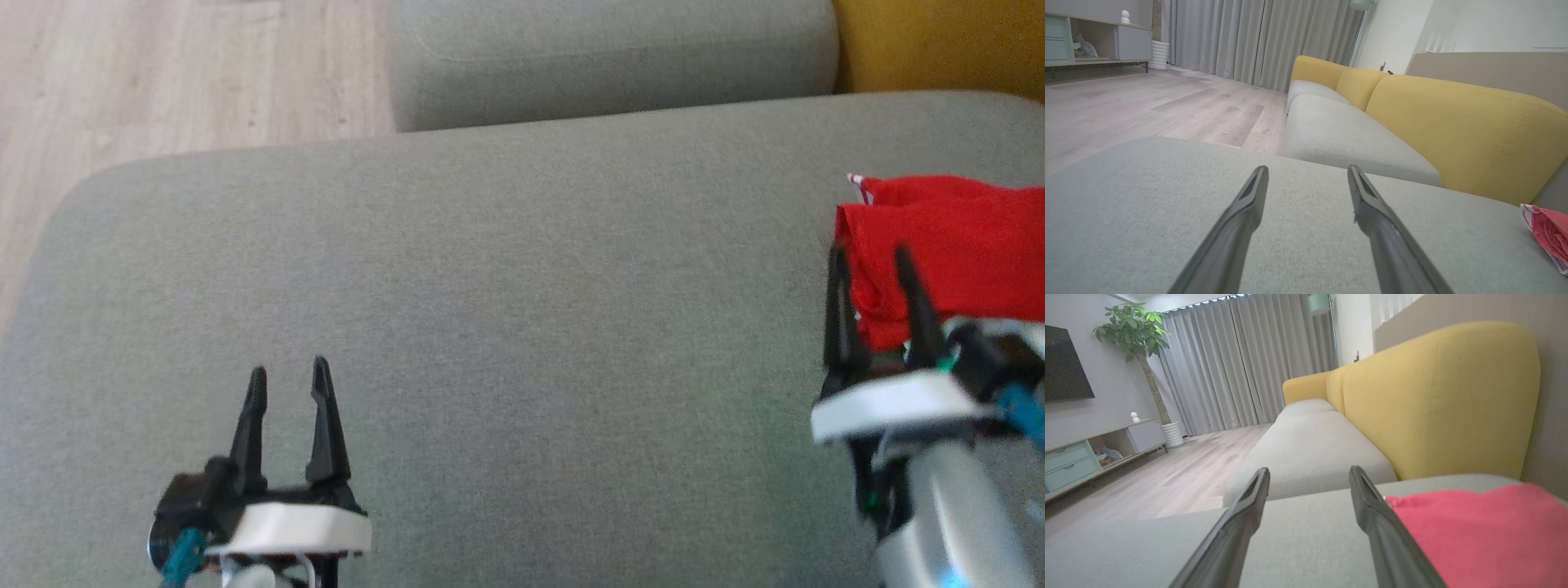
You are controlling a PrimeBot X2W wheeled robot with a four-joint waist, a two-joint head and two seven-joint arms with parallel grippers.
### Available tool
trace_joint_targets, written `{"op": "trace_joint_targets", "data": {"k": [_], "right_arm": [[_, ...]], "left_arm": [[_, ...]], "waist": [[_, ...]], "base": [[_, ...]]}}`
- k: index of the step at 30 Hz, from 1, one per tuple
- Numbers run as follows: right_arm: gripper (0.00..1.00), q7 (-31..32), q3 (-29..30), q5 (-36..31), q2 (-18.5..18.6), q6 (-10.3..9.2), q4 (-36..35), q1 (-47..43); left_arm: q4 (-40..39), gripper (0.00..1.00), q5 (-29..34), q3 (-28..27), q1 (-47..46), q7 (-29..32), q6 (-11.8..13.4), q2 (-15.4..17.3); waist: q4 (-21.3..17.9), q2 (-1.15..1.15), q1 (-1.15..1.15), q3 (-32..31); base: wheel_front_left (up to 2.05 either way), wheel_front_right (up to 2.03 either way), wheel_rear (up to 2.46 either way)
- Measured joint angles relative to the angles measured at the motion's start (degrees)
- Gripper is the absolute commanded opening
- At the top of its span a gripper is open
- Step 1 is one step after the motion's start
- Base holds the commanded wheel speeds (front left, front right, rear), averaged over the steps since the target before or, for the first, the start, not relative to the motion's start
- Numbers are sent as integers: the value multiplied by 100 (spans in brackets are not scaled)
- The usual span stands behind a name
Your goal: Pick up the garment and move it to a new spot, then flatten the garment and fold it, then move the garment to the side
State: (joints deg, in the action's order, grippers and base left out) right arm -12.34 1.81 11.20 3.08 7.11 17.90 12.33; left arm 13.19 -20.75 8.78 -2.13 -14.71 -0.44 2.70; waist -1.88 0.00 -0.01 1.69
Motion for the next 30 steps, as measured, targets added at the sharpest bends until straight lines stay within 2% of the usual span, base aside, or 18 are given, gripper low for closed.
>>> {"op": "trace_joint_targets", "data": {"k": [5, 8, 14, 30], "right_arm": [[100, -181, -307, 297, -32, -1, 238, -705], [100, -187, -378, 380, -34, -1, 131, -891], [100, -189, -546, 387, -35, -1, -191, -977], [100, -203, -539, 442, -35, -1, -231, -1079]], "left_arm": [[-23, 100, 73, 7, 260, 0, 11, 1], [-52, 100, 74, -2, 335, 0, 44, 2], [-118, 100, 37, -49, 367, 0, 36, 3], [-232, 100, -281, -138, 378, 0, 49, 4]], "waist": [[163, 0, 0, -143], [213, 0, 0, -180], [223, 0, 1, -184], [131, 0, 1, -175]], "base": [[0, 0, 0], [0, 0, 0], [0, 0, 0], [0, 0, 0]]}}
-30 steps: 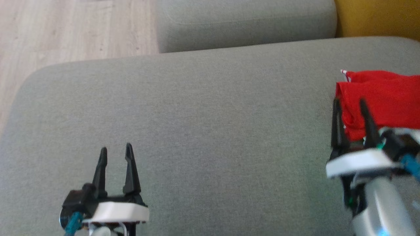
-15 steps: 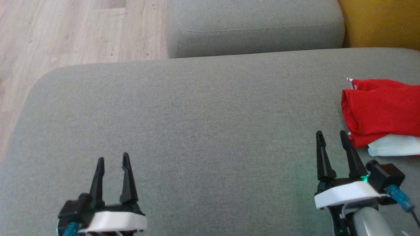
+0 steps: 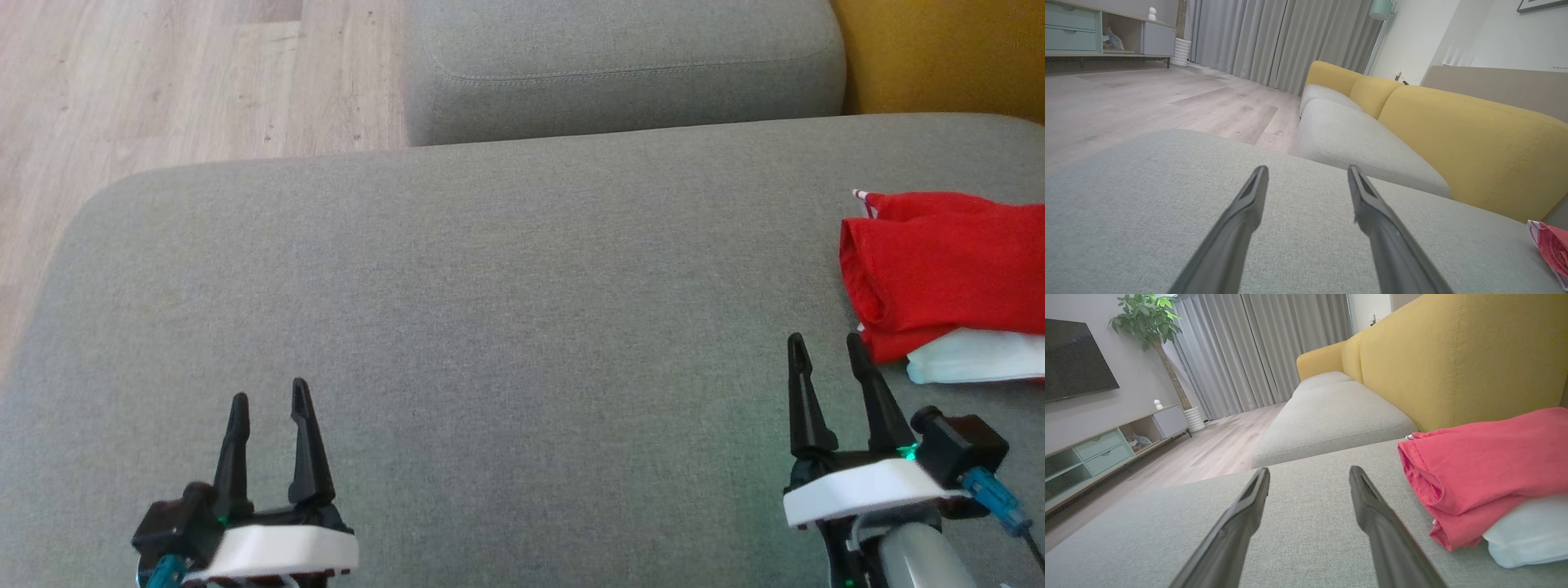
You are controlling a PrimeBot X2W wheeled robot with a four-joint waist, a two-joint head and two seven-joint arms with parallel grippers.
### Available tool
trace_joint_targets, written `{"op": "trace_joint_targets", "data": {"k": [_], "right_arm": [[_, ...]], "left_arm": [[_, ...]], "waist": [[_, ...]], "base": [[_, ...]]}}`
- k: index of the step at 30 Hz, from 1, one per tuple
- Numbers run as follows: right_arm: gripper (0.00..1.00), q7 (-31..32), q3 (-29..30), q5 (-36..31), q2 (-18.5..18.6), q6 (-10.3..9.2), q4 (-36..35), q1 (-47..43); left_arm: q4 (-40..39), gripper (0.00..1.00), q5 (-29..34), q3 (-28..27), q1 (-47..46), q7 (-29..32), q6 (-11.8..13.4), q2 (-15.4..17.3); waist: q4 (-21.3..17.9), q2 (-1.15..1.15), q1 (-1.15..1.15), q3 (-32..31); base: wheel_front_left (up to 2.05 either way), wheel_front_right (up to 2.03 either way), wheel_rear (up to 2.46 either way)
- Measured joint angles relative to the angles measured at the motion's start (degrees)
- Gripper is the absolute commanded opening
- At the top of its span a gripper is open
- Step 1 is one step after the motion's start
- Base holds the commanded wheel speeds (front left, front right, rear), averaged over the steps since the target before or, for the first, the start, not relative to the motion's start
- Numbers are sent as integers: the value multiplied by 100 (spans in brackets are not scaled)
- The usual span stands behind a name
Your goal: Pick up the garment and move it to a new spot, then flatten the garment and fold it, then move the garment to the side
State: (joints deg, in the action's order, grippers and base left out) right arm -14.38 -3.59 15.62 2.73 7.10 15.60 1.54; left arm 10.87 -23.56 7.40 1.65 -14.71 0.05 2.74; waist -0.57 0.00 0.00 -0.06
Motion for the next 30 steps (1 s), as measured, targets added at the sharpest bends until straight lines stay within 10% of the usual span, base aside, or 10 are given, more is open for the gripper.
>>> {"op": "trace_joint_targets", "data": {"k": [12, 13, 30], "right_arm": [[100, 0, -43, 1, 0, 0, 24, 3], [0, 1, -44, 1, -1, 0, 38, 2], [0, 189, 11, 772, -5, -5, 469, -316]], "left_arm": [[27, 100, -405, -43, 5, 0, 55, 0], [66, 0, -447, -35, 6, 0, 54, -2], [550, 0, -1077, -38, 218, 214, -7, -7]], "waist": [[-93, 0, 0, -12], [-98, 0, 0, -12], [-83, 0, 0, -8]], "base": [[0, 0, 0], [0, 0, 0], [0, 0, 0]]}}
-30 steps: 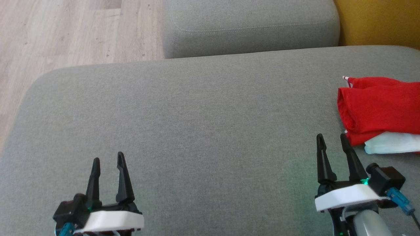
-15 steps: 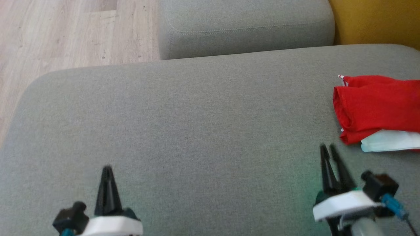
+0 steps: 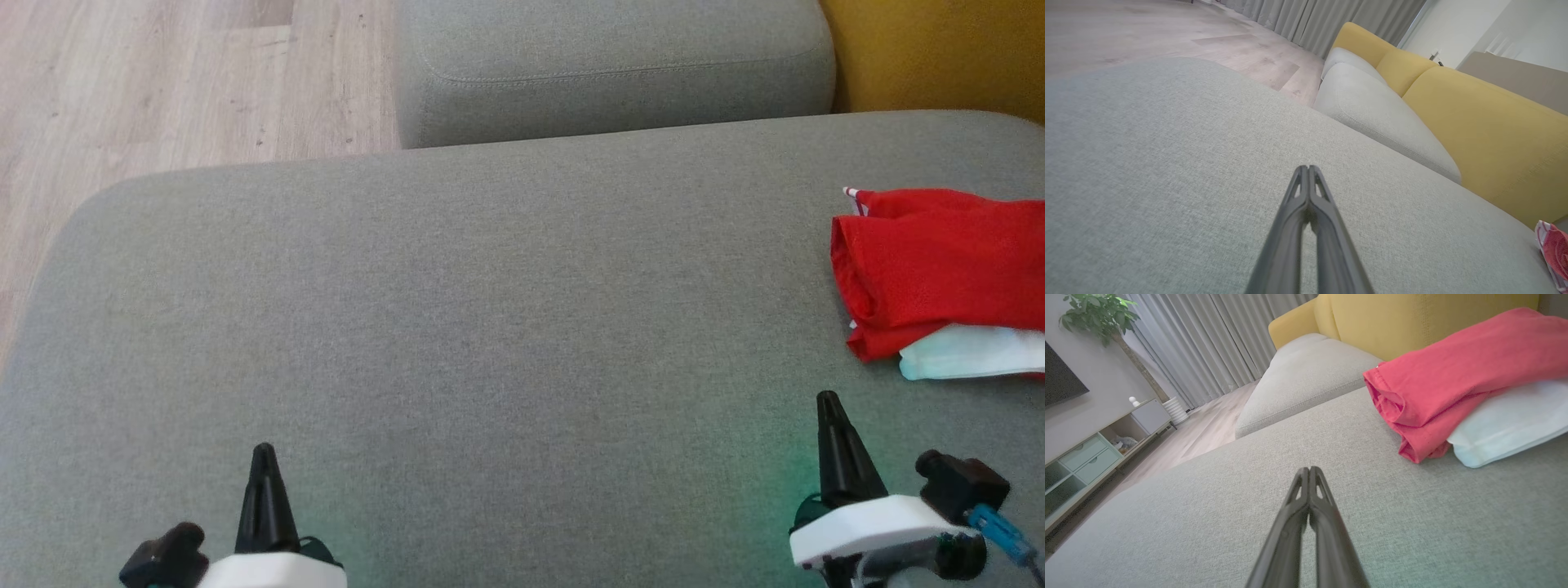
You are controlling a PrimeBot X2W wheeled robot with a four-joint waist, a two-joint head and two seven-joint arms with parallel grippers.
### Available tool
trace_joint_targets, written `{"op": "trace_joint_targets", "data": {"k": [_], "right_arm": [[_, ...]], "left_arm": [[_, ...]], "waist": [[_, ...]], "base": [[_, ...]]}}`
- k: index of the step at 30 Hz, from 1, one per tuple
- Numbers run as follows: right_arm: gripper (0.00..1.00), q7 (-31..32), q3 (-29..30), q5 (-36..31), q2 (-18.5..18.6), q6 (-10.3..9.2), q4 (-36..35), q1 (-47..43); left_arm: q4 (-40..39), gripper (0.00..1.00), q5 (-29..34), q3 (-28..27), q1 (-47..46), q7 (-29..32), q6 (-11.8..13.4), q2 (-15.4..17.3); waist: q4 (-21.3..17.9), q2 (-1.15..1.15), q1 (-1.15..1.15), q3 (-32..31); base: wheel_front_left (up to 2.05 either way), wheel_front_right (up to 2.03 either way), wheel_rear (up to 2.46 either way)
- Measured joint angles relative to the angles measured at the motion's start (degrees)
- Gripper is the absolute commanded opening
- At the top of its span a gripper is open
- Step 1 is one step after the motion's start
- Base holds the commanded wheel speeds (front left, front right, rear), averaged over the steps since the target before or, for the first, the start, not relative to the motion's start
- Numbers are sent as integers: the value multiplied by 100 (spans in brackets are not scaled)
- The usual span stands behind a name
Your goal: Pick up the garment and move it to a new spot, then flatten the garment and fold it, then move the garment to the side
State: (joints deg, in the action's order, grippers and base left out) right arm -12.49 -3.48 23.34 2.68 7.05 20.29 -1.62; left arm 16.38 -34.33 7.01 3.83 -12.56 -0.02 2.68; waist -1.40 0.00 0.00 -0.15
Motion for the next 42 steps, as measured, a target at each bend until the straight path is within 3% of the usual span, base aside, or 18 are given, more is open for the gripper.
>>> {"op": "trace_joint_targets", "data": {"k": [42], "right_arm": [[0, 641, 322, 2626, 5, 0, -145, 122]], "left_arm": [[-14, 0, -2146, -416, -254, 706, -255, 0]], "waist": [[53, 0, 0, 12]], "base": [[0, 0, 0]]}}
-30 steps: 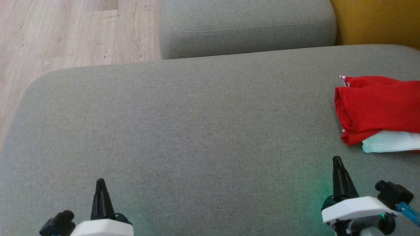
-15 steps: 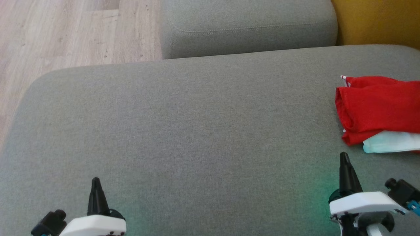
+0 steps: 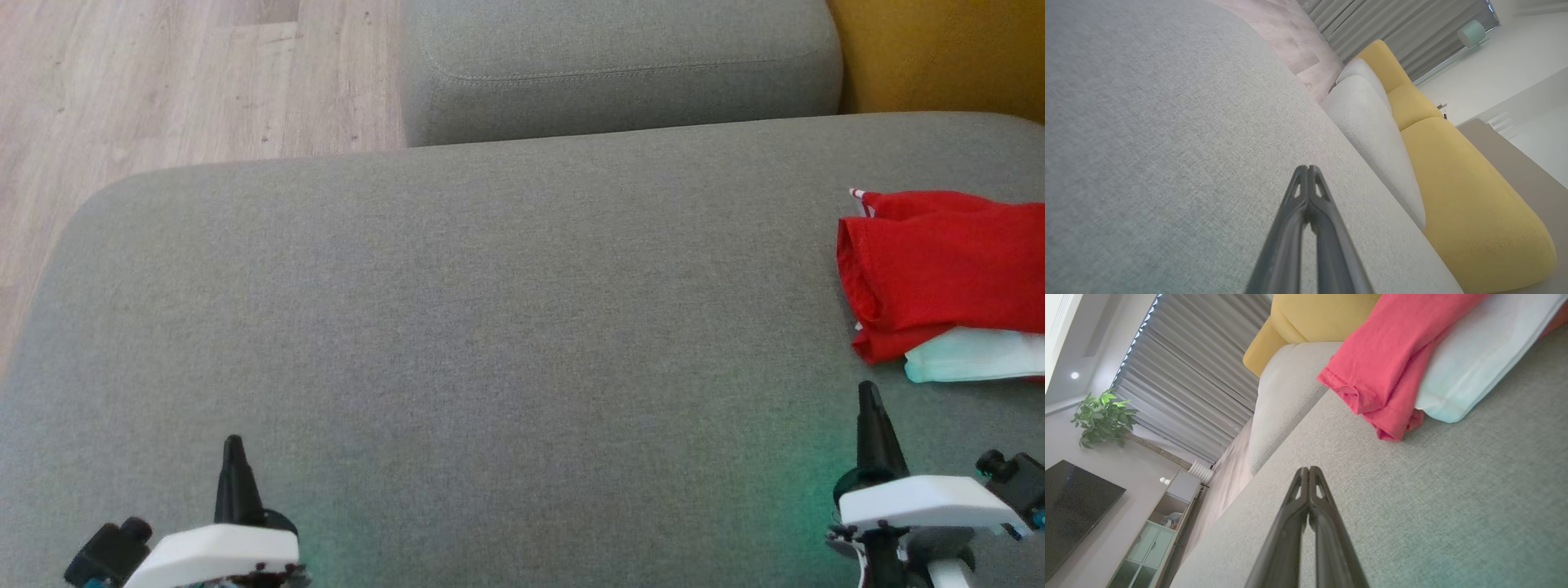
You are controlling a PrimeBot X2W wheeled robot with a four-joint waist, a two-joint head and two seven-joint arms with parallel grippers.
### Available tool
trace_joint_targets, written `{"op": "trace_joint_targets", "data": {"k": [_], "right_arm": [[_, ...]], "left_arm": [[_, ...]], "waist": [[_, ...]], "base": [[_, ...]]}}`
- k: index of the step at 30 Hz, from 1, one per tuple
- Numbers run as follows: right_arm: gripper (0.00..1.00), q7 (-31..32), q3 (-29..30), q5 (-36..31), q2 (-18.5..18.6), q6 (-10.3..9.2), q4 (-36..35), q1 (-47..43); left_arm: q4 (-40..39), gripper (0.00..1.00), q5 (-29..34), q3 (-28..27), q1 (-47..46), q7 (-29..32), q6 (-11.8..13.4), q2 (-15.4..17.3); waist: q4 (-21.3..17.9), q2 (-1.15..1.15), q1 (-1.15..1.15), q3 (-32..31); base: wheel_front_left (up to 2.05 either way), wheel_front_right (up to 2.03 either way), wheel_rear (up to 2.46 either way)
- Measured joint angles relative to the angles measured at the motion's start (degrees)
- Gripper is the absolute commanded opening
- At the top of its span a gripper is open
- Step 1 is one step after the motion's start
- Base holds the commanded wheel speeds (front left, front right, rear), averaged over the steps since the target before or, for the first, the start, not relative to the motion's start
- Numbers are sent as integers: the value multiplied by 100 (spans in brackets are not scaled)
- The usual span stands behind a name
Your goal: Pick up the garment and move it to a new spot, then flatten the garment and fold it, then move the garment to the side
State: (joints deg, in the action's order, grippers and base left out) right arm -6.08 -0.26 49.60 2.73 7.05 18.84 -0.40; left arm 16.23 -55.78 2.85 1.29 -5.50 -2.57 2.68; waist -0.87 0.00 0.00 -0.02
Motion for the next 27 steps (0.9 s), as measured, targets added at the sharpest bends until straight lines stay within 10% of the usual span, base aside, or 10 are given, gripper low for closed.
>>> {"op": "trace_joint_targets", "data": {"k": [27], "right_arm": [[0, 414, 247, 1593, 3, 0, -103, 113]], "left_arm": [[-3, 0, -1332, -289, -133, 446, -157, -1]], "waist": [[33, 0, 0, 7]], "base": [[0, 0, 0]]}}
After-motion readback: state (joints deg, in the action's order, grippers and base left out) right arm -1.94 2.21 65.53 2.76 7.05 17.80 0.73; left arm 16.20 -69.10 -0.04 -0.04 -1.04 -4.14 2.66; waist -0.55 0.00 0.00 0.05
